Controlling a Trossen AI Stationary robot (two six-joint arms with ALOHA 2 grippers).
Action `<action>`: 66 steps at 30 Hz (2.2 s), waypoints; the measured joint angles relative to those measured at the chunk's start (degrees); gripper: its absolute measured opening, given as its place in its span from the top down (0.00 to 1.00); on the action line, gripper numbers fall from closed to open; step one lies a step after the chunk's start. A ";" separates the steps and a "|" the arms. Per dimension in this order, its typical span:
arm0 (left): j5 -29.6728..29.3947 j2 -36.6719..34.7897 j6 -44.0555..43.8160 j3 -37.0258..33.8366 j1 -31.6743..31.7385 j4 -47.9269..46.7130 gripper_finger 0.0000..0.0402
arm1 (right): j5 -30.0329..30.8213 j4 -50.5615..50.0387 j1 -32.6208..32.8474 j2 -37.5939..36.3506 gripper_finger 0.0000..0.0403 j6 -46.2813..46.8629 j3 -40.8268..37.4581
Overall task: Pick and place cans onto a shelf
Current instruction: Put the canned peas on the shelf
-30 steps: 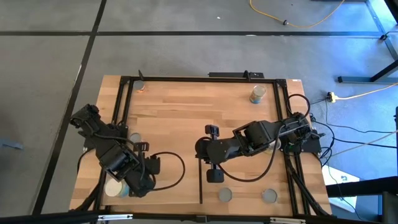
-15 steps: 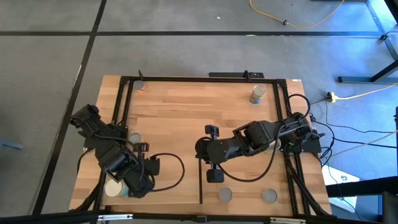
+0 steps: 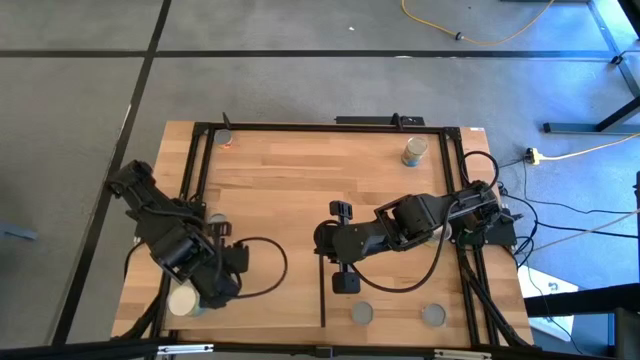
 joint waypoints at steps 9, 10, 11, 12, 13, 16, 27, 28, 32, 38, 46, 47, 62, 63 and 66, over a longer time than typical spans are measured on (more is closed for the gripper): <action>4.35 -4.52 -3.53 -8.10 -1.49 -0.16 1.00 | 0.01 0.01 0.00 0.00 1.00 0.07 0.02; 4.31 -4.54 -3.45 -7.81 -1.49 -0.22 1.00 | 0.00 0.02 0.00 0.00 1.00 0.07 0.02; 3.93 -4.54 -3.24 -7.50 -1.49 -0.08 1.00 | 0.02 0.02 0.00 0.00 1.00 0.09 0.02; 3.68 -4.54 -3.21 -7.24 -1.49 -0.05 1.00 | 0.02 0.02 0.00 0.00 1.00 0.09 0.02; 3.64 -4.54 -3.21 -7.04 -1.49 -0.08 1.00 | 0.02 0.02 0.00 0.00 1.00 0.11 0.02; 3.76 -4.54 -3.21 -6.87 -1.85 -0.09 1.00 | 0.03 0.02 0.00 0.00 1.00 0.11 0.02; -7.65 -7.45 -3.01 0.11 -3.48 -0.07 1.00 | 0.91 -0.05 0.27 -1.25 1.00 0.00 0.02; -9.22 -7.69 -2.92 1.35 -3.48 -0.09 1.00 | 1.35 -0.16 0.36 -1.66 1.00 0.00 0.02; -15.47 -9.19 -1.53 4.05 -4.49 0.13 1.00 | 2.08 -2.54 0.94 -3.55 1.00 -0.07 0.04; -22.04 -12.01 -1.52 4.03 -7.59 0.70 1.00 | 2.12 -11.78 3.08 -6.76 1.00 1.65 0.04; -25.28 -13.39 -3.58 3.99 -8.98 1.22 1.00 | 3.42 -22.54 5.40 -10.09 1.00 13.10 -0.31; -25.08 -13.39 -3.97 3.99 -8.98 1.11 1.00 | 3.28 -22.86 5.74 -10.43 1.00 13.03 -0.35; -28.50 -13.39 -6.48 3.93 -8.96 0.35 1.00 | 11.35 -22.79 7.58 -20.28 1.00 13.64 -6.38; -28.61 -13.39 -6.49 3.93 -8.96 0.35 1.00 | 12.61 -22.76 7.58 -21.89 1.00 14.92 -8.40; -30.35 -13.39 -6.46 3.93 -8.96 0.35 1.00 | 14.16 -22.91 7.56 -26.76 1.00 20.15 -15.06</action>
